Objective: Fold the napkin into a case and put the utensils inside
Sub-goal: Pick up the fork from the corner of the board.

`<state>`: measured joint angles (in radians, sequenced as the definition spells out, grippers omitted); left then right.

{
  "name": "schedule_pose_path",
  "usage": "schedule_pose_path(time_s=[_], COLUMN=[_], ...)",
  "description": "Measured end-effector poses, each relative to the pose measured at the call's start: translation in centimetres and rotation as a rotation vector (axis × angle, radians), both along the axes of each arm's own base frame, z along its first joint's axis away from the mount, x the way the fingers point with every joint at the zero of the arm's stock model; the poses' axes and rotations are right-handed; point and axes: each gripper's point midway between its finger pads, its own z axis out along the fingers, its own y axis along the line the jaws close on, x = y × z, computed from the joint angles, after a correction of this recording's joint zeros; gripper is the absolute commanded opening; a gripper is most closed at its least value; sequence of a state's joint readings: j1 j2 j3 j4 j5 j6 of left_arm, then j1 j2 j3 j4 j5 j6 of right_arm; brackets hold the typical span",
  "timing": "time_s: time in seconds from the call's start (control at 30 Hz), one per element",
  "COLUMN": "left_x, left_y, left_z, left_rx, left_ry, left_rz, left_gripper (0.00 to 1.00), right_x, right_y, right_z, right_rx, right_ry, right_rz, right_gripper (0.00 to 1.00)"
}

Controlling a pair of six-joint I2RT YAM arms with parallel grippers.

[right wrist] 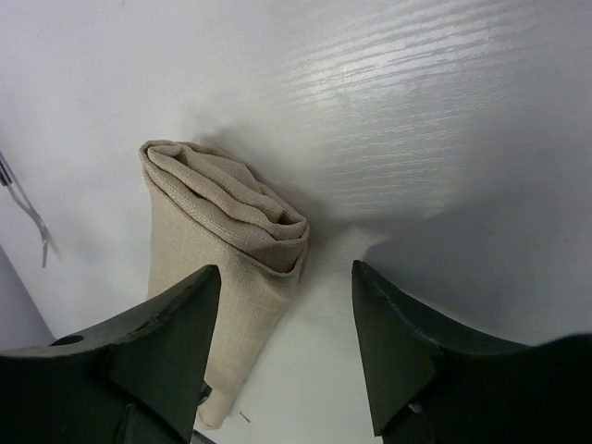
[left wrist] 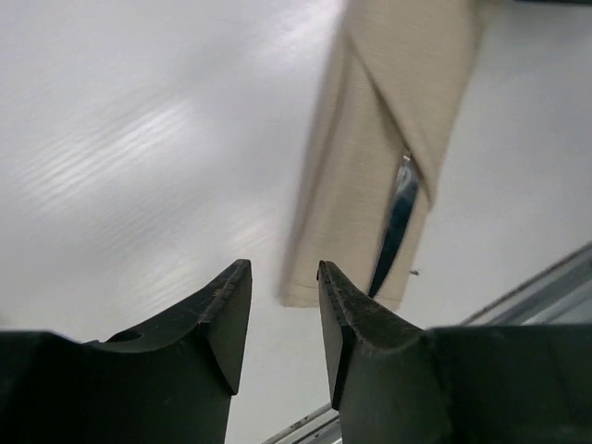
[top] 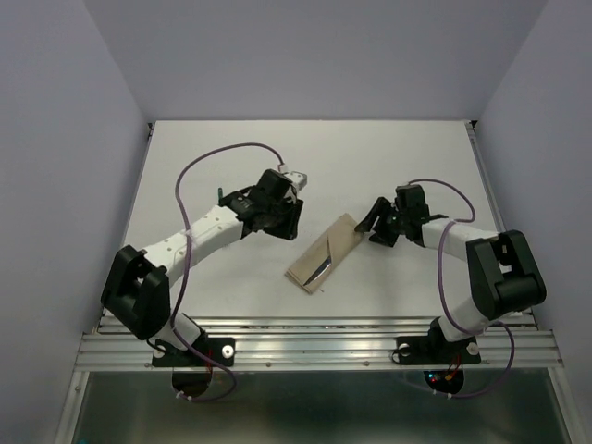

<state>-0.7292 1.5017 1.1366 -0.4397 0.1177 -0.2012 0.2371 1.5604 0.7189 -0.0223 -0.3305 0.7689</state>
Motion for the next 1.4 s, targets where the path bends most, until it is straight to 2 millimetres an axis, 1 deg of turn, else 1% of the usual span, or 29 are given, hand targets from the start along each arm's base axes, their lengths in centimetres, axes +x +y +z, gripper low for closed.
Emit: schedule_pose_path(time_s=[0.03,0.07,0.1,0.17,0.23,0.27,0.3,0.33,0.37,0.47,0.6,0.67,0.73,0.8,1.0,1.1,1.2,1.23,1.27,1.3,1.37,1.4], left_x=[1.0,1.9,3.5,5.7,7.5,8.3,8.8,9.1,9.7,10.4,10.5,10.4,10.5,10.7,12.2,12.9,14.0,14.2,14.5,14.9,15.3,15.4], left_y=[1.4,2.5,4.6,7.9,11.6,13.8,15.5,16.4,18.1,21.0,22.4,22.8,23.0,23.1,22.8,22.6,22.3,22.2,22.1,22.1,22.0,21.9], left_z=[0.3,0.5,0.6,0.6,0.3,0.2,-0.1,-0.3,-1.0,-3.2,-6.3,-7.4,-8.1,-8.3,-8.0,-8.6,-9.6,-10.0,-10.0,-9.9,-10.0,-10.0], left_rx=[-0.002,-0.002,-0.002,-0.004,0.021,0.037,0.057,0.071,0.100,0.175,0.234,0.254,0.265,0.264,0.244,0.240,0.244,0.245,0.242,0.237,0.233,0.228], left_ry=[-0.009,-0.015,-0.015,-0.013,-0.019,-0.022,-0.019,-0.020,-0.010,0.025,0.094,0.123,0.137,0.137,0.112,0.119,0.134,0.140,0.141,0.134,0.131,0.129], left_rz=[0.060,0.108,0.199,0.334,0.475,0.551,0.611,0.644,0.702,0.794,0.825,0.831,0.833,0.832,0.822,0.813,0.802,0.800,0.798,0.797,0.796,0.793], left_gripper=[0.49,0.53,0.55,0.62,0.64,0.64,0.65,0.65,0.66,0.67,0.66,0.64,0.63,0.63,0.61,0.60,0.54,0.48,0.44,0.34,0.23,0.12], right_x=[0.2,0.4,0.5,0.9,1.2,1.4,1.5,1.6,1.7,1.8,1.5,1.4,1.3,1.3,1.3,1.3,1.2,1.2,1.2,1.2,1.2,1.2], right_y=[-0.2,-0.5,-0.8,-1.3,-2.0,-2.1,-2.3,-2.5,-2.6,-2.8,-3.0,-3.0,-3.0,-3.0,-2.9,-2.8,-2.7,-2.7,-2.7,-2.7,-2.7,-2.7], right_z=[0.1,0.4,0.6,1.2,2.0,2.4,2.8,3.2,3.5,3.8,3.5,3.4,3.4,3.4,3.4,3.4,3.5,3.5,3.5,3.5,3.5,3.5], right_rx=[-0.017,-0.034,-0.052,-0.083,-0.117,-0.126,-0.136,-0.146,-0.153,-0.164,-0.176,-0.178,-0.179,-0.179,-0.173,-0.169,-0.165,-0.164,-0.163,-0.163,-0.162,-0.162], right_ry=[-0.006,-0.015,-0.020,-0.039,-0.063,-0.076,-0.087,-0.098,-0.107,-0.117,-0.102,-0.098,-0.094,-0.094,-0.094,-0.093,-0.093,-0.093,-0.094,-0.094,-0.094,-0.094], right_rz=[-0.005,-0.010,-0.018,-0.030,-0.045,-0.048,-0.052,-0.054,-0.056,-0.057,-0.054,-0.053,-0.053,-0.052,-0.048,-0.045,-0.041,-0.041,-0.041,-0.040,-0.040,-0.040], right_gripper=[0.72,0.76,0.76,0.79,0.79,0.80,0.80,0.80,0.80,0.80,0.80,0.80,0.80,0.80,0.80,0.80,0.80,0.80,0.80,0.80,0.80,0.80])
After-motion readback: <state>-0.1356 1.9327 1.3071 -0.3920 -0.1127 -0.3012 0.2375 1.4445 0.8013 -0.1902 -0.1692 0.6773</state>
